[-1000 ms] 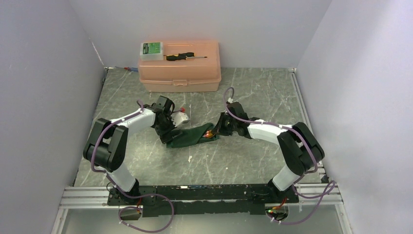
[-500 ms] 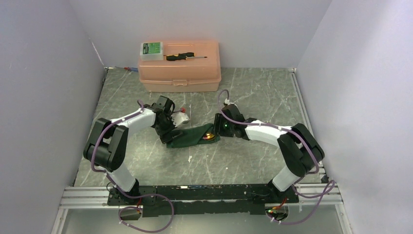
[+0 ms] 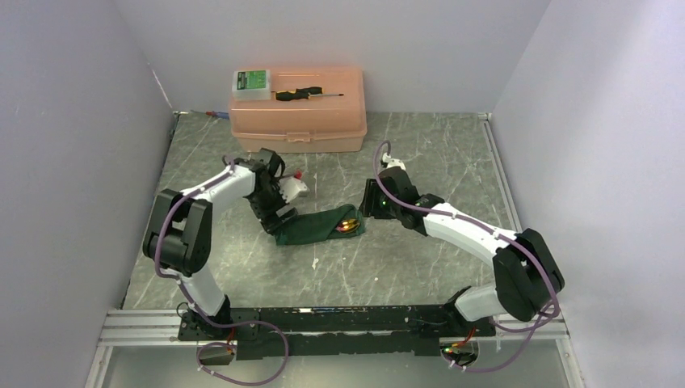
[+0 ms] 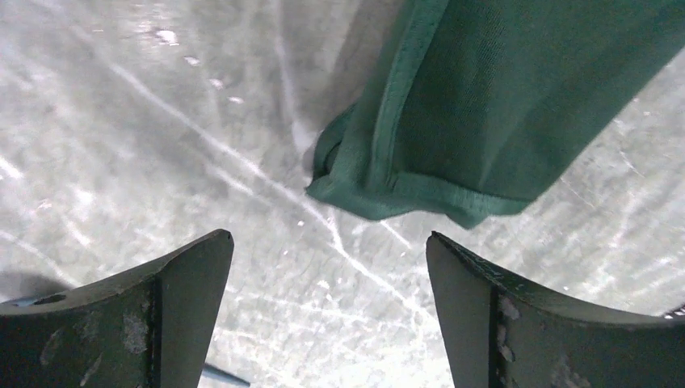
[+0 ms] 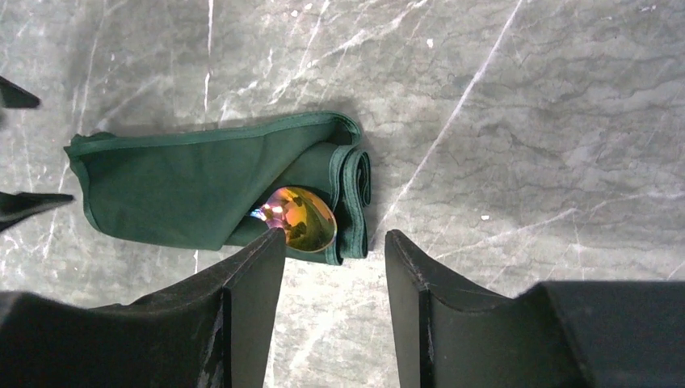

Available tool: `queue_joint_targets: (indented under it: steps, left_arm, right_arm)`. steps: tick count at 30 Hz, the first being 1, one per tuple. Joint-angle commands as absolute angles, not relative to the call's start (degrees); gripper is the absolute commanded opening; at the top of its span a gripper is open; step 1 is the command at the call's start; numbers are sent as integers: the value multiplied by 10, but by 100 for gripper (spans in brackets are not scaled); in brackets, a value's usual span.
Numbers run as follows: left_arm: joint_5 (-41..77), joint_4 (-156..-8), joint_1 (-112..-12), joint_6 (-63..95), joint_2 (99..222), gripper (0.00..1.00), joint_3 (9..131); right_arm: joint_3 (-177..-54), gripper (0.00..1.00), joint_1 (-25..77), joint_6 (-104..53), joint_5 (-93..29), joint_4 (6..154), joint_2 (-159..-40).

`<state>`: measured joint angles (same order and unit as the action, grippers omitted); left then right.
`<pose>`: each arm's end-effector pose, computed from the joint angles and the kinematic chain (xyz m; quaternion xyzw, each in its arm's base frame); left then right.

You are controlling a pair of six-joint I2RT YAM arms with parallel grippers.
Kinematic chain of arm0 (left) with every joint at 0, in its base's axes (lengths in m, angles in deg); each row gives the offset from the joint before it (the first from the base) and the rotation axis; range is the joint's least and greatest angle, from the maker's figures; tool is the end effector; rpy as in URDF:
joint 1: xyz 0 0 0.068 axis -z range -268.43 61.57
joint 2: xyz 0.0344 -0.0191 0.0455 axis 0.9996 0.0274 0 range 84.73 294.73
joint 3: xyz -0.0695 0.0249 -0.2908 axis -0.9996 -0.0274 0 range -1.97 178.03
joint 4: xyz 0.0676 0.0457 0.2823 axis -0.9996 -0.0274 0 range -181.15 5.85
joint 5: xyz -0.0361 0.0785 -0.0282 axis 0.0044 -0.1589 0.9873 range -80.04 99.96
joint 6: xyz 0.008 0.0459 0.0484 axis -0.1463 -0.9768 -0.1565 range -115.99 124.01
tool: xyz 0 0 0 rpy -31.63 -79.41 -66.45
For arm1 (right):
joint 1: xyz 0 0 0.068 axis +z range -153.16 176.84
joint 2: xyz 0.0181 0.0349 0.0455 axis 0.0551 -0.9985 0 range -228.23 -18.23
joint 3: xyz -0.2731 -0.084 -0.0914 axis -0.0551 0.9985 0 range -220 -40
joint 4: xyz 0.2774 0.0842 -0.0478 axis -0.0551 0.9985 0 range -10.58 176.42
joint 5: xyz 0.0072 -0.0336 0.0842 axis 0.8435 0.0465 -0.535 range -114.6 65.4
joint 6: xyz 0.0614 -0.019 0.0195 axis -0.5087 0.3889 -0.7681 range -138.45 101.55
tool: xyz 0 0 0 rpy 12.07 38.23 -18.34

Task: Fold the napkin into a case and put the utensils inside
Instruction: Insert the spoon into the folded napkin, then pick up the spoon from the center of the board.

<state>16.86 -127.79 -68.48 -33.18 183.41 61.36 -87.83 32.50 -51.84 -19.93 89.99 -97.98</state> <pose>0.3276 -0.1258 0.1647 0.4802 0.8699 -0.0448 0.1037 0.2714 0.1891 0.2181 -0.0017 0.9146 0.1973 0.3528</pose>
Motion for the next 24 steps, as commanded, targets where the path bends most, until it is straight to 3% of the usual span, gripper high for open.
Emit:
queue_joint_targets:
  steps: [1,9,15,24]
  left_arm:
    - [218,-1386,-710,-310,1823,95,701]
    - [189,-1485,-800,-310,1837,95,783]
    - [153,-1486,-940,-235,1912,95,803]
    - [114,-1392,-958,-218,1931,95,757]
  right_arm:
    - [-881,53,325,-509,-183,908,-963]
    - [-872,53,325,-502,-174,922,-922]
    - [-873,49,325,-492,-173,917,-904]
    - [-853,40,325,-494,-184,896,-880]
